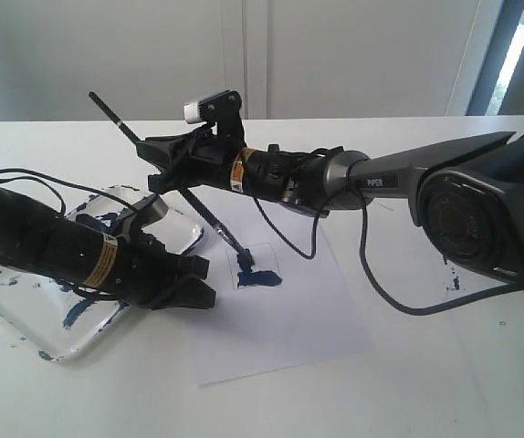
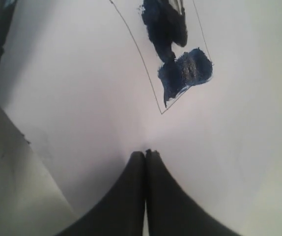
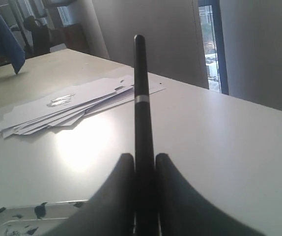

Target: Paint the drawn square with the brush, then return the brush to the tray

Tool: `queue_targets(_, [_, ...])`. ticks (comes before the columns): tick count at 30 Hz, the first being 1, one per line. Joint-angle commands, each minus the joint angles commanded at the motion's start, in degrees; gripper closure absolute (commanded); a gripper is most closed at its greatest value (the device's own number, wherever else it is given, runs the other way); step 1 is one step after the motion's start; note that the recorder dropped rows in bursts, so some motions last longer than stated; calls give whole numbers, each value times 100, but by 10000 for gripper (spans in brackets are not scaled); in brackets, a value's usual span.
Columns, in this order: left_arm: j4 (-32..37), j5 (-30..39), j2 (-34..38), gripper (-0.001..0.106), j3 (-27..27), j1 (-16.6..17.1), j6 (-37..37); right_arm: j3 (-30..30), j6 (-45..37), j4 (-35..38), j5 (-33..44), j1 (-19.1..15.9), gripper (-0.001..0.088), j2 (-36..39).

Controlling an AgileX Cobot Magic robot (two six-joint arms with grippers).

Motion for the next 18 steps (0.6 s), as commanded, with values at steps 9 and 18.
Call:
queue_targets(9, [0, 0, 0, 1004, 0, 0, 0, 37, 3, 19, -666, -55, 868, 12])
queue_targets(18, [0, 11, 0, 1004, 0, 0, 0, 37, 16, 87, -715, 189, 868, 12])
